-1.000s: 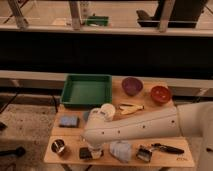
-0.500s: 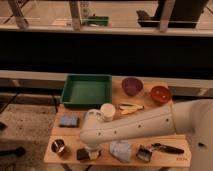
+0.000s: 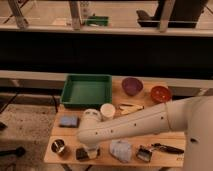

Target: Wipe table surface with eraser

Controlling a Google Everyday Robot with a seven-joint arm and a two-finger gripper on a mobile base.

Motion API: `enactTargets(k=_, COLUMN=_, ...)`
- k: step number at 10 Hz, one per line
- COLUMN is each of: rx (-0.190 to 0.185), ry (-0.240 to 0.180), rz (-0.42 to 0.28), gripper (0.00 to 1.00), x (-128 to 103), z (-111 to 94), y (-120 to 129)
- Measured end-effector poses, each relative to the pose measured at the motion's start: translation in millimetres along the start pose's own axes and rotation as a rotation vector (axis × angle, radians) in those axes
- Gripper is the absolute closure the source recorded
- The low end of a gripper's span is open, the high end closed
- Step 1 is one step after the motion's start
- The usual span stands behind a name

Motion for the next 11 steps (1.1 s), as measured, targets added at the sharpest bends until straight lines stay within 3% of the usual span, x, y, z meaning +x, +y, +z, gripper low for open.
enactTargets(k=1, rx=0.003, ry=0.002, rz=0.0, gripper=0.22, x=1, z=-1, y=-1)
enactTargets(k=2, rx=0.004, ry=0.002, rz=0.001, gripper=0.2, x=1, z=-1, y=-1)
enactTargets(k=8, rx=0.008, ry=-0.009, rz=0.005, gripper=0.2, x=2, z=-6, y=-3)
enactTargets(k=10, rx=0.023, ry=-0.015, rz=-0.009, gripper=0.2, x=-1, z=-16, y=-4)
enactTargets(k=11, rx=0.042, ry=-0.024, rz=-0.022, gripper=0.2, x=-6, z=-35, y=-5)
